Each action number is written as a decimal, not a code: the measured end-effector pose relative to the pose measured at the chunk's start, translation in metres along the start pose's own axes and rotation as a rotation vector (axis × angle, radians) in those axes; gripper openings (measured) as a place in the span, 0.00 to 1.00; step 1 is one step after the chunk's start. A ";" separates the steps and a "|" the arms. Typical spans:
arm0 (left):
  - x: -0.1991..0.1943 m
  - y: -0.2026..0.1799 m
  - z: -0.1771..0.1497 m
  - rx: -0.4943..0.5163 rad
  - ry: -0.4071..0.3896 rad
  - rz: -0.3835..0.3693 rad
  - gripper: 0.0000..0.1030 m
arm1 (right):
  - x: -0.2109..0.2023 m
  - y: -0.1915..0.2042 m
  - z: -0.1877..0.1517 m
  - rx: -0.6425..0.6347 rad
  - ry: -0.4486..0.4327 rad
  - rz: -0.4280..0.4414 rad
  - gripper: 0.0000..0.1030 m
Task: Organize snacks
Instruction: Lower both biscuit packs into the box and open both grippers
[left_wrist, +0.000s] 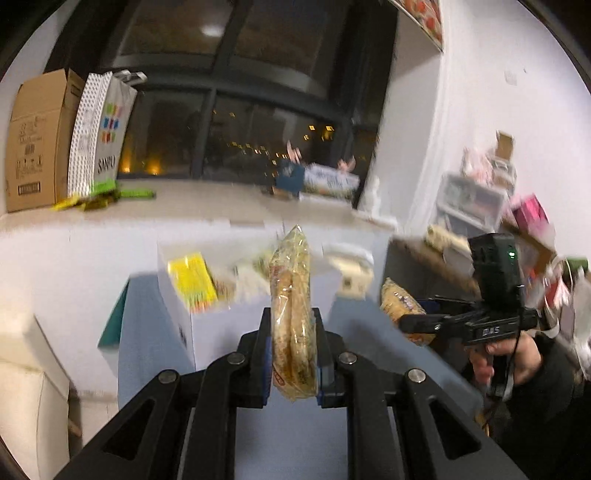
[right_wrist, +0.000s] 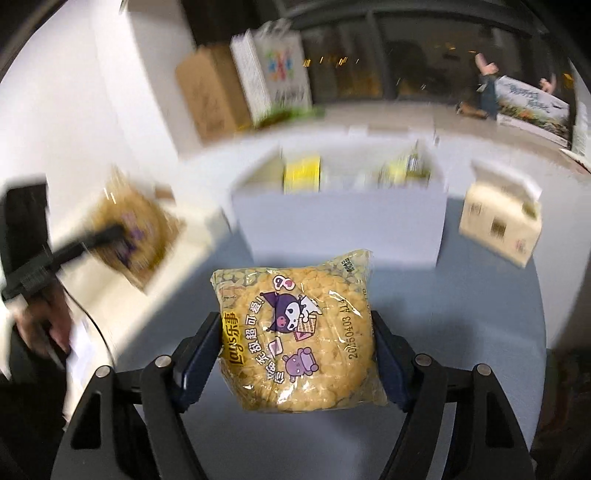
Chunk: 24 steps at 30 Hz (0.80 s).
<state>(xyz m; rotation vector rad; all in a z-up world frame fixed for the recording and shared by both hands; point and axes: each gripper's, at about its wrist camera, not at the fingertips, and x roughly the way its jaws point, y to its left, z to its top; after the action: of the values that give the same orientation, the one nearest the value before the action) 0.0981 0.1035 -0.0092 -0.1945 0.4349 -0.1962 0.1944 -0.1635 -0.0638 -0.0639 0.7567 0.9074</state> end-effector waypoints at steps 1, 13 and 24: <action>0.007 0.003 0.011 -0.003 -0.013 0.016 0.18 | -0.004 -0.003 0.012 0.013 -0.029 0.005 0.78; 0.145 0.058 0.091 -0.067 0.072 0.160 0.18 | 0.078 -0.080 0.168 0.265 -0.084 -0.005 0.78; 0.161 0.072 0.078 -0.028 0.120 0.253 1.00 | 0.108 -0.108 0.177 0.318 -0.077 -0.080 1.00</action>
<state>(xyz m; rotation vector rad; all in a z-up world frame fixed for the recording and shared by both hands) 0.2856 0.1474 -0.0197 -0.1543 0.5771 0.0472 0.4147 -0.0939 -0.0264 0.2183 0.8127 0.7011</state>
